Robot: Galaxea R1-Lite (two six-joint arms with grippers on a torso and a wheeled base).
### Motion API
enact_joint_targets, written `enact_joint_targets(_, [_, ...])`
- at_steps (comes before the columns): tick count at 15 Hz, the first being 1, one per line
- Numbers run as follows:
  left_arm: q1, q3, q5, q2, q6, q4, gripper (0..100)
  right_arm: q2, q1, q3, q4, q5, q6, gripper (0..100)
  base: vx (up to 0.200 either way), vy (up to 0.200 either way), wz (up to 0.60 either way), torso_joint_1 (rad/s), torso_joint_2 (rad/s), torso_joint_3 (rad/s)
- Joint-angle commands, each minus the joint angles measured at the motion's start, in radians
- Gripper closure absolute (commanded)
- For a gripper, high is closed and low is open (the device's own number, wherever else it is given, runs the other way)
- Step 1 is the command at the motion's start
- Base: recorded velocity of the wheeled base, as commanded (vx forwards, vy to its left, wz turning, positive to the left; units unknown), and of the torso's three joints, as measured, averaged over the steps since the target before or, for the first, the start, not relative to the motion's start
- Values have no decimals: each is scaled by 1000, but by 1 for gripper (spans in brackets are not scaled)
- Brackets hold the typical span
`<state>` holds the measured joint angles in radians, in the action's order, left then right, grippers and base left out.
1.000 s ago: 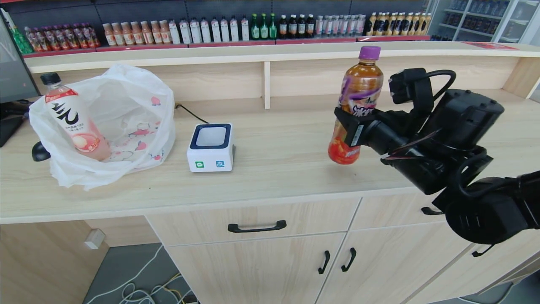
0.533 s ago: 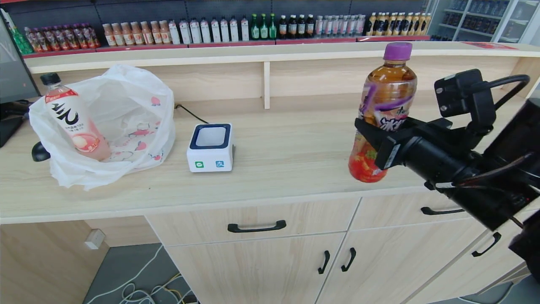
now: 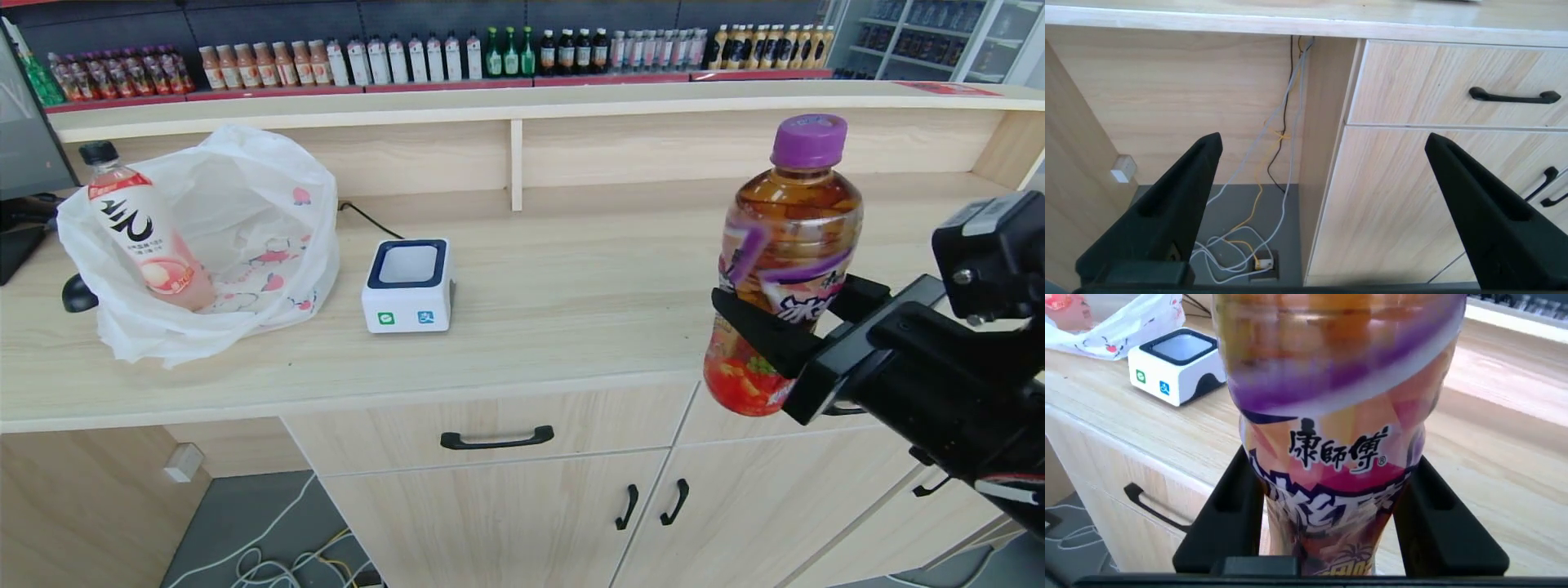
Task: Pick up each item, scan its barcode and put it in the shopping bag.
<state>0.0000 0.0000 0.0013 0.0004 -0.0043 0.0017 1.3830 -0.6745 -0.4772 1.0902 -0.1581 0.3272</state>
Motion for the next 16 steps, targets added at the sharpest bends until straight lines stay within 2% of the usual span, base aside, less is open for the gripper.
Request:
enact_joint_targets(1, [0,0,0,0,0,0,0,-39,-19,29,2,2,53,100,0,0,0,0,0,0])
enact_joint_targets(4, [0,0,0,0,0,0,0,-91,-22,75,7,5,223,100,0,0,0,0,0,0])
enact_joint_targets(8, [0,0,0,0,0,0,0,-117,-123,88,7,3,420,100,0,0,0,0,0,0])
enact_joint_targets(16, [0,0,0,0,0,0,0,-55,-286,57,7,3,624,100,0,0,0,0,0,0])
